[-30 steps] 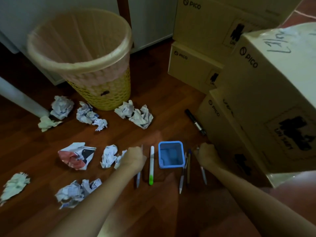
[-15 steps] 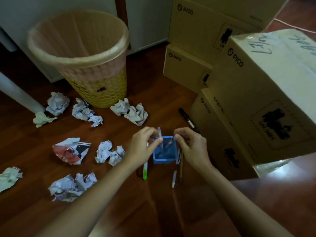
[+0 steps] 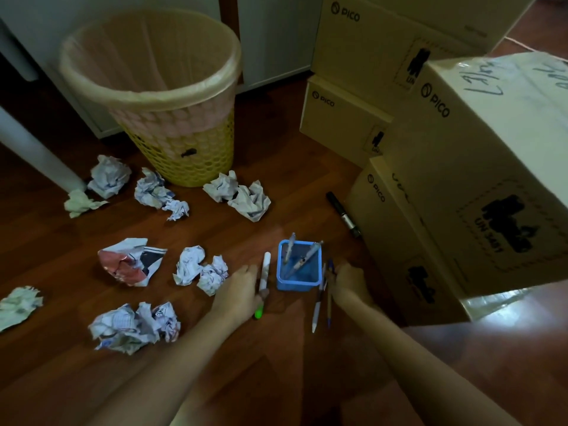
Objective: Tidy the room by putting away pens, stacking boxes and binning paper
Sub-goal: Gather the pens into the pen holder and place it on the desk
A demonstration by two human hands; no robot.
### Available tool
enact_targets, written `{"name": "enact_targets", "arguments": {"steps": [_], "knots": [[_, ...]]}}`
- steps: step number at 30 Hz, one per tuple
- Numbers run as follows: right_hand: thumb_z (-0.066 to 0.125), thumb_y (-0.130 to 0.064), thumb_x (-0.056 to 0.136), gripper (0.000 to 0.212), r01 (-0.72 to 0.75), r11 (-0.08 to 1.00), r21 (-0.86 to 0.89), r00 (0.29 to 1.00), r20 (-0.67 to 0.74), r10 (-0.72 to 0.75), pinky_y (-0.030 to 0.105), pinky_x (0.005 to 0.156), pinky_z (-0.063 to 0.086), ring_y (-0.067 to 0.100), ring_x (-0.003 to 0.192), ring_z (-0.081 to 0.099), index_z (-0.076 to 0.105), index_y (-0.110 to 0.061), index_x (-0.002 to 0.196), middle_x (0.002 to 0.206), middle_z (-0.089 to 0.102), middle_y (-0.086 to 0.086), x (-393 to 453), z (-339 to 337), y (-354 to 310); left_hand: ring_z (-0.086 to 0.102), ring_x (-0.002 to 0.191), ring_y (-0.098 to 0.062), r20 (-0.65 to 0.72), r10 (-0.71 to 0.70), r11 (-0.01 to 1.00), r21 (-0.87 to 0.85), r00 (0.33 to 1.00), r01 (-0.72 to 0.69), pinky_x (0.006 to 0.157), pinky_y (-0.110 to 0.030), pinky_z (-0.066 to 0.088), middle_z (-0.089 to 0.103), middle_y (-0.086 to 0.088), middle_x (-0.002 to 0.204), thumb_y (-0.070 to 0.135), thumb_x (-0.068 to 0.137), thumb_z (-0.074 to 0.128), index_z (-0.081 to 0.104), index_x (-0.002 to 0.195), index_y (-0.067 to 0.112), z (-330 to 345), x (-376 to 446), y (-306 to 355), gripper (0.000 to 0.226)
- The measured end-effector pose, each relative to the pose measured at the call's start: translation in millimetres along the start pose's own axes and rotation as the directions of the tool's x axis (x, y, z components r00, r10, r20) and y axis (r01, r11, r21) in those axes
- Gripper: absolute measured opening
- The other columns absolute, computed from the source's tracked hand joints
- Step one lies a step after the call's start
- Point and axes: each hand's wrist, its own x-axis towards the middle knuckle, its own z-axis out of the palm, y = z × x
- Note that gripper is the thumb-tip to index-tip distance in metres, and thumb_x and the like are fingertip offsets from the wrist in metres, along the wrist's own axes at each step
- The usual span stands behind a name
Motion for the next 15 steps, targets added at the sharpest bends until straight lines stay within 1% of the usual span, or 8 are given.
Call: {"name": "enact_targets", "arguments": {"steps": [3,5,7,9,11,12,13,15], "knots": [[0.049,-0.019,0.097,0.018,0.056,0.992,-0.115,0.998,0.02,-0.054,0.027,0.066,0.05,0.024,0.091,0.068,0.063,-0.01,0.106,0.106,0.067,0.01,-4,-7,4,0.065,0.091,-0.026,0.057,-0.133,0.987,0.097,0.99,0.127,0.069,-0.033,0.049,0.066,-0.01,0.1,0.028,0.087,0.063,0.061,0.1,0.009,-5,-3,4,0.023],[0.053,-0.019,0.096,0.02,0.105,0.987,-0.123,0.994,0.044,-0.1,0.023,0.063,0.042,0.026,0.094,0.067,0.064,-0.007,0.106,0.107,0.068,0.012,-9,-14,6,0.066,0.087,-0.025,0.102,-0.226,0.973,0.062,0.969,0.221,0.064,-0.029,0.044,0.068,-0.011,0.096,0.024,0.089,0.062,0.063,0.098,0.006,-16,-5,5,0.02],[0.052,-0.02,0.096,0.019,0.114,0.993,-0.029,0.993,0.015,-0.113,0.021,0.058,0.04,0.023,0.083,0.066,0.062,-0.005,0.104,0.1,0.067,0.013,-18,-29,4,0.063,0.074,-0.017,0.035,-0.257,0.954,-0.152,0.966,0.259,0.059,-0.024,0.043,0.067,-0.008,0.088,0.024,0.09,0.064,0.061,0.088,0.01,-40,-5,6,0.014],[0.048,-0.021,0.099,0.014,0.127,0.962,0.241,0.99,-0.093,-0.107,0.014,0.047,0.038,0.011,0.065,0.057,0.056,-0.01,0.096,0.087,0.062,0.007,-30,-51,-4,0.065,0.065,-0.009,-0.104,-0.236,0.849,-0.506,0.966,0.153,0.055,-0.02,0.048,0.069,-0.005,0.083,0.021,0.089,0.065,0.061,0.086,0.012,-70,-10,13,0.011],[0.044,-0.02,0.101,0.019,0.152,0.78,0.607,0.986,-0.15,-0.075,0.012,0.047,0.04,0.008,0.057,0.048,0.05,-0.016,0.084,0.076,0.054,0.002,-47,-75,-17,0.072,0.072,-0.008,-0.204,-0.162,0.591,-0.804,0.965,-0.071,0.06,-0.018,0.055,0.071,-0.005,0.085,0.015,0.088,0.066,0.063,0.091,0.012,-93,-16,31,0.006],[0.043,-0.02,0.101,0.02,0.207,0.66,0.722,0.974,-0.213,-0.073,0.015,0.05,0.043,0.009,0.058,0.05,0.05,-0.02,0.082,0.073,0.054,0.001,-55,-86,-24,0.073,0.08,-0.013,-0.231,-0.124,0.491,-0.859,0.965,-0.142,0.067,-0.022,0.058,0.071,-0.006,0.089,0.014,0.086,0.067,0.063,0.093,0.013,-95,-18,40,0.008],[0.045,-0.019,0.1,0.017,0.302,0.572,0.763,0.947,-0.308,-0.09,0.019,0.053,0.047,0.01,0.06,0.053,0.051,-0.022,0.084,0.075,0.056,0.001,-61,-97,-31,0.073,0.086,-0.018,-0.241,-0.088,0.449,-0.876,0.966,-0.177,0.072,-0.027,0.058,0.071,-0.005,0.091,0.014,0.085,0.069,0.064,0.095,0.015,-93,-18,49,0.011],[0.048,-0.014,0.098,0.012,0.461,0.47,0.753,0.883,-0.439,-0.165,0.023,0.059,0.054,0.012,0.066,0.061,0.054,-0.022,0.092,0.083,0.062,0.002,-65,-106,-43,0.07,0.093,-0.015,-0.239,-0.018,0.511,-0.837,0.971,-0.197,0.079,-0.027,0.055,0.071,0.001,0.096,0.018,0.082,0.073,0.066,0.093,0.018,-77,-15,62,0.013]]}}
